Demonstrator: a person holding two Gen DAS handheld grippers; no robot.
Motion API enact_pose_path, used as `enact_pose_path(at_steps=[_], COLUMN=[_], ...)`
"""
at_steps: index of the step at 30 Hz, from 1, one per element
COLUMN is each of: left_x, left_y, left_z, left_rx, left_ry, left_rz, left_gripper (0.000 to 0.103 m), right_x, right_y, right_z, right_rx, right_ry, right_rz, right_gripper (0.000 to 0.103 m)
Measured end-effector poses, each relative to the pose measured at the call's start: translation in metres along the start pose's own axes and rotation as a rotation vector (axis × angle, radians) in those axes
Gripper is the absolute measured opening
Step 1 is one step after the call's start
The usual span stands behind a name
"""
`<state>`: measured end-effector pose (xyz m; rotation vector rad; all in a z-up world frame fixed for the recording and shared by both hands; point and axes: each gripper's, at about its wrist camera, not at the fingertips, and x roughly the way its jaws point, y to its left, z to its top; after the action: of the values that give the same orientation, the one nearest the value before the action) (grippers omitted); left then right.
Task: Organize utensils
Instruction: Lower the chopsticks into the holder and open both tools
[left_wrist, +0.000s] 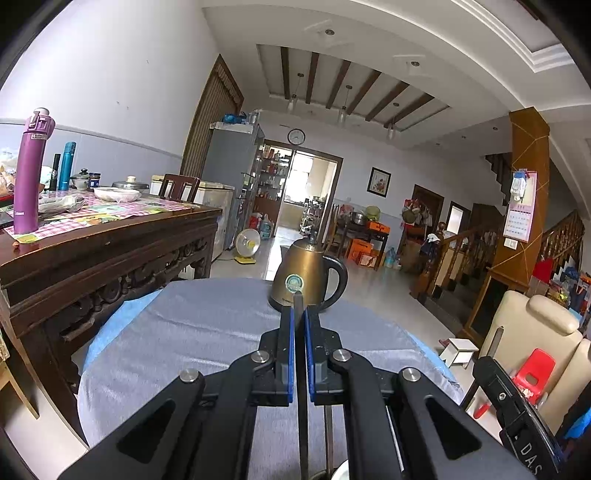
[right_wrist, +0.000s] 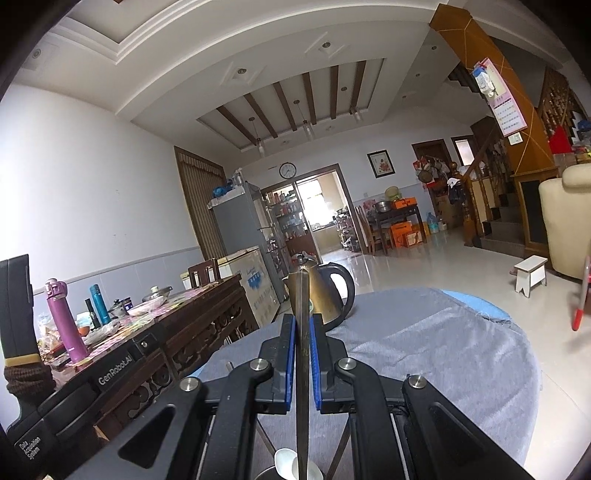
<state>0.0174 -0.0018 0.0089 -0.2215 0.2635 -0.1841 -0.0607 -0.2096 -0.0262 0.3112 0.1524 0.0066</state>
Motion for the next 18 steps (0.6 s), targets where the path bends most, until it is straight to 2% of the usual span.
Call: enact_pose_path(at_steps=[18], left_x=[0.005], left_y=[0.005], left_z=[-0.01], left_rx=[-0.005], left_ry=[0.062], left_rz=[0.009], left_gripper=[0.006], right_x=[0.007], right_y=[-0.005], right_z=[-0.011], right_rx=[0.013], right_ry=[0.055], right_rz=[0.001], right_gripper=[0.008])
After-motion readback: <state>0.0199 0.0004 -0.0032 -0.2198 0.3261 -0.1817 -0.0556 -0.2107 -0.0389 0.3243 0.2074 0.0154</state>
